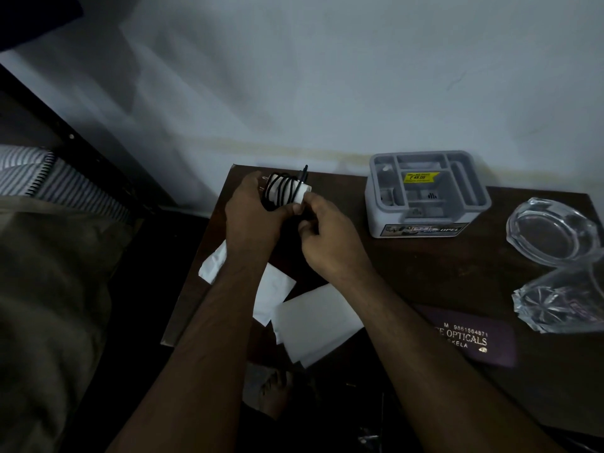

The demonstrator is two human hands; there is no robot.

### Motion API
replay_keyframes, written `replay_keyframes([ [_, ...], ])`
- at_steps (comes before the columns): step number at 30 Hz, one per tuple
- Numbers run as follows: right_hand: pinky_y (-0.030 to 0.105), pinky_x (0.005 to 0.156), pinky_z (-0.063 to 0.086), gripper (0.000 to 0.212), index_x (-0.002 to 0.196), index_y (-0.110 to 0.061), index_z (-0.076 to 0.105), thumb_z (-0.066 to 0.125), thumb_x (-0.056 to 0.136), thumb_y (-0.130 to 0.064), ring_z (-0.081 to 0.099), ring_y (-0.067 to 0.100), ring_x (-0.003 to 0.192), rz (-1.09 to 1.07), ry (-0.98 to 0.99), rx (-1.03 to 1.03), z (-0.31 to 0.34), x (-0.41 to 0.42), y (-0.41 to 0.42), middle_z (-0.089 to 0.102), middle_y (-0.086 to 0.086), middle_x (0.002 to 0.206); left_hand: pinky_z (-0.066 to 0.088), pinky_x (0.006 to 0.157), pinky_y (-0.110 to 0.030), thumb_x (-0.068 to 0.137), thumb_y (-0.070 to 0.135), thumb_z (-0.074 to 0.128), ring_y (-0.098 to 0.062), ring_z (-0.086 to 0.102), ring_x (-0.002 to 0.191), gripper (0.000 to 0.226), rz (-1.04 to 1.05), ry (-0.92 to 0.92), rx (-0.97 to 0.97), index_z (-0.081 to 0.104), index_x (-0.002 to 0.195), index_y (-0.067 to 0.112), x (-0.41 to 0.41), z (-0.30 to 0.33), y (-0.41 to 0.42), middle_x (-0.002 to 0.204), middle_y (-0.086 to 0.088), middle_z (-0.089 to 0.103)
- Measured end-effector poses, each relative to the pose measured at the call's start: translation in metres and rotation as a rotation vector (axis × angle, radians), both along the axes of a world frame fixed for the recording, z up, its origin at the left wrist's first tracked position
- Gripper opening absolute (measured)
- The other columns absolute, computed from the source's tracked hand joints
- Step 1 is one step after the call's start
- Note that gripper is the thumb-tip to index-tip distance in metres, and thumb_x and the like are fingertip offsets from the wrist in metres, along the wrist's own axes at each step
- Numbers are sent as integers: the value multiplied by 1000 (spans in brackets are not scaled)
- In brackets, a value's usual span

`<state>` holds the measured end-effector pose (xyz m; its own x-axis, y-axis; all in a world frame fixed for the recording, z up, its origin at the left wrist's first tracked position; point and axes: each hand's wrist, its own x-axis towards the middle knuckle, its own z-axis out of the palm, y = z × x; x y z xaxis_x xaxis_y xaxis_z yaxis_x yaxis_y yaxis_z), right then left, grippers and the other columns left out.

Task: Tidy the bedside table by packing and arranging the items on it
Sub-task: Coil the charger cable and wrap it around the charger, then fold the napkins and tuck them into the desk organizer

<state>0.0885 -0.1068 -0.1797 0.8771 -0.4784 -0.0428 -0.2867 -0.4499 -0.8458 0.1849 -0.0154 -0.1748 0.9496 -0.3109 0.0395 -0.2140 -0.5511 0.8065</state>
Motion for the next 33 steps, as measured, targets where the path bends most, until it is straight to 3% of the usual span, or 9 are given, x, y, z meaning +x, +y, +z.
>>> replay_keyframes([
  [3,36,94,56,30,129,-18,57,52,100,-12,60,15,113,-38,-8,13,-1,2,0,62,2,126,52,92,-25,73,22,90,-11,64,106,63,0,4,-2,61,128,13,-1,3,2,114,7,67],
  [5,34,99,54,36,136,-20,55,54,101,-14,60,16,120,-64,-11,27,0,2,0,62,1,131,47,86,-18,75,21,89,-8,61,103,59,-4,-4,-1,63,127,13,-2,6,2,110,9,65],
  [10,21,92,44,42,143,-20,51,55,101,-17,57,15,124,-89,-2,17,2,-3,0,61,1,136,47,89,-24,75,22,88,-10,62,104,53,1,-30,12,66,122,12,-4,10,4,116,2,70],
  [17,24,98,45,44,145,-19,50,56,101,-18,56,15,128,-93,-11,-17,4,-12,0,60,-1,139,43,88,-24,78,25,86,-16,63,112,53,-11,-52,68,66,124,11,-12,15,8,122,-4,69],
  [24,22,96,41,44,145,-15,51,57,102,-19,54,18,129,-81,9,-93,6,-16,4,57,4,141,41,84,-20,82,23,83,-12,61,109,50,-9,-74,95,66,126,10,-19,22,10,124,-5,69],
  [28,28,95,48,39,140,-16,54,56,102,-19,57,20,123,-76,8,-130,10,-21,6,57,6,136,44,87,-22,83,23,82,-18,64,116,49,-9,-91,85,65,127,9,-24,25,11,124,-6,70],
  [33,24,91,43,41,143,-16,51,55,103,-20,56,19,123,-72,20,-168,19,-46,18,54,6,138,45,93,-24,87,21,79,-22,62,122,49,-39,-118,116,63,131,8,-43,29,25,130,-8,67],
])
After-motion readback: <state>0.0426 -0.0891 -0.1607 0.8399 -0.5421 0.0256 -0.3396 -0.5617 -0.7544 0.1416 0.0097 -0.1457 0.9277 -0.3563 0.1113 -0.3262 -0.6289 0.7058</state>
